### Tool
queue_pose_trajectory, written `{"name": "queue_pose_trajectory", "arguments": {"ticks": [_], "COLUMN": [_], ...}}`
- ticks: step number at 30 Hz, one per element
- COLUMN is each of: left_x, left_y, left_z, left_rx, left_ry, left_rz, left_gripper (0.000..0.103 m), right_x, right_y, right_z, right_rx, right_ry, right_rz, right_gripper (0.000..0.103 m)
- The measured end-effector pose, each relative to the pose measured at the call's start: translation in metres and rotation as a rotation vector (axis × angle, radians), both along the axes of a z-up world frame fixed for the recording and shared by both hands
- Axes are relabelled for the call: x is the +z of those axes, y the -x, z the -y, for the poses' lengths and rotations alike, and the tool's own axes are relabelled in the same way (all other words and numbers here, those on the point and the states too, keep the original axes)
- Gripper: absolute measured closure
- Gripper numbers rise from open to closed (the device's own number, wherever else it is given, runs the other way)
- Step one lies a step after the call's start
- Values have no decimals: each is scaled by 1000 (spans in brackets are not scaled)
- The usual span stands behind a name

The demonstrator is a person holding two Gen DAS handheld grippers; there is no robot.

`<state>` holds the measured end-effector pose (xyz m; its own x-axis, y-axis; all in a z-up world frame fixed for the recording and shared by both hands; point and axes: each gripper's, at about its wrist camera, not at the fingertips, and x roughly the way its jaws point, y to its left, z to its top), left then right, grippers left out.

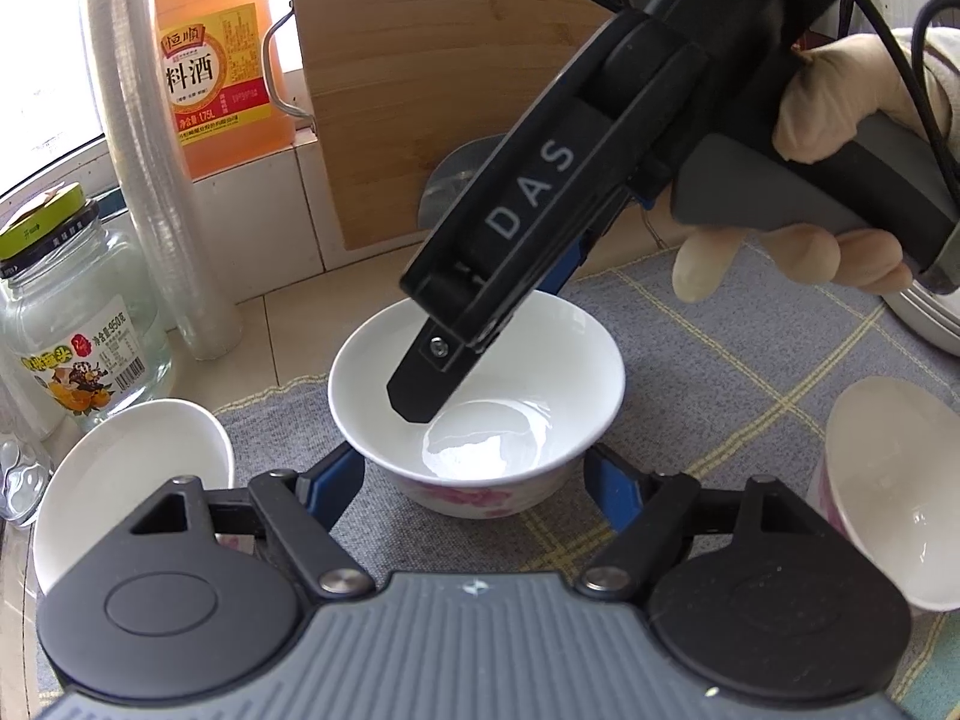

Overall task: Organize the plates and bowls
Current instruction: 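Close the right tool on the rim of the pink-floral bowl, then lift the pink-floral bowl with the right tool off the towel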

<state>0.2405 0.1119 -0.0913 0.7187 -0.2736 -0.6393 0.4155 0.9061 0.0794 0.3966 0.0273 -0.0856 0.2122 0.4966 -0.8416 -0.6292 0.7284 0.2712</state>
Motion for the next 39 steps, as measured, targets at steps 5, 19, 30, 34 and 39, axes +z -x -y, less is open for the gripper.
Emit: {"name": "queue_pose_trajectory", "arguments": {"ticks": [5, 19, 30, 34, 39], "left_x": [0, 8, 27, 35, 44], "left_y": [-1, 14, 49, 61, 75], "left_z": [0, 2, 10, 15, 22], "left_rx": [1, -8, -28, -39, -54], "left_ry": [7, -6, -14, -9, -2], "left_rz": [-8, -33, -40, -39, -28], "left_gripper": [23, 23, 23, 23, 23], "right_x": [0, 9, 32, 40, 52], "right_y": [0, 11, 46, 61, 81], "right_z": [0, 0, 12, 20, 29], "right_rx": [-1, 9, -4, -8, -19], "right_ry": [-1, -21, -65, -78, -84], "right_rz": [0, -5, -10, -11, 1], "right_gripper": [16, 16, 15, 15, 15]}}
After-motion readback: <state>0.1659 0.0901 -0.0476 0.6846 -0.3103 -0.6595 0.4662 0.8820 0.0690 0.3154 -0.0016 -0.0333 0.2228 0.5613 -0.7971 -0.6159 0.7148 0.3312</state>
